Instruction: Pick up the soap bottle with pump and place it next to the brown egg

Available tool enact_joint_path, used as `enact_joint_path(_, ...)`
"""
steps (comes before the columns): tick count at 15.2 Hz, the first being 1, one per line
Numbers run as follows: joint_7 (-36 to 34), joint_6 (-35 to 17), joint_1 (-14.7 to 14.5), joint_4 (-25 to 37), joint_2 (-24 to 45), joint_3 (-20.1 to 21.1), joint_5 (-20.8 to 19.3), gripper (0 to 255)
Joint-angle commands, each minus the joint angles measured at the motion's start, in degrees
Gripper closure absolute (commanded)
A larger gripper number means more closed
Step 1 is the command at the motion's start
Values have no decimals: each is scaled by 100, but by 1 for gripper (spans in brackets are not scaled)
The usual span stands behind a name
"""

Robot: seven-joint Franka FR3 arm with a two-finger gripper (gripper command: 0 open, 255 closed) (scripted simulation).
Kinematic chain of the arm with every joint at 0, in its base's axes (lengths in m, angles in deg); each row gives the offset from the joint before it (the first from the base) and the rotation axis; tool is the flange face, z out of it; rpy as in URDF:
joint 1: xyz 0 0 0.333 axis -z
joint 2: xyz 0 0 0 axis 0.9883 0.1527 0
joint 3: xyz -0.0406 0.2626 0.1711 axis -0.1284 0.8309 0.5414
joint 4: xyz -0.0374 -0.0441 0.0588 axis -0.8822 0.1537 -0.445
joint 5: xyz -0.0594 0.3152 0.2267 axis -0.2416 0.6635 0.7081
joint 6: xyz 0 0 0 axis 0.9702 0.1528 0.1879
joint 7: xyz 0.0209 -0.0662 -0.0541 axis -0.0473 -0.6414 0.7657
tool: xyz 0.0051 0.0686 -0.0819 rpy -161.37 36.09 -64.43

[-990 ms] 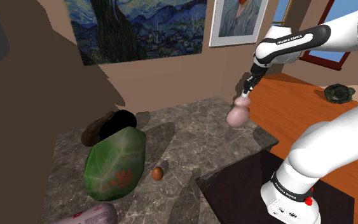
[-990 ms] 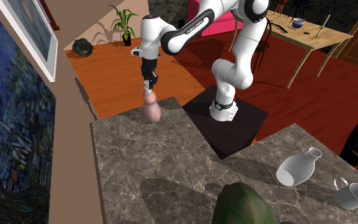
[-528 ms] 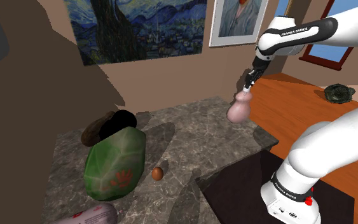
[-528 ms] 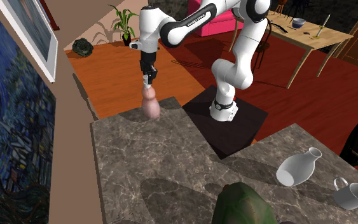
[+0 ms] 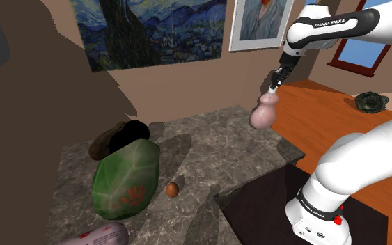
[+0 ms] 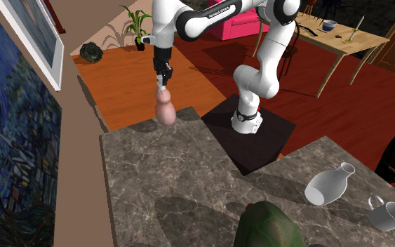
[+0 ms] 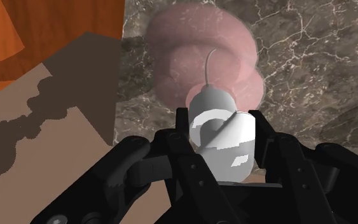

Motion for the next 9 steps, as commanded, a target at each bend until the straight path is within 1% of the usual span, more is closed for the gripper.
enact_joint_path(1, -9, 156, -12, 156, -6, 30, 17, 255)
enact_joint_path(9, -19, 767, -48, 760, -12, 122, 72, 255)
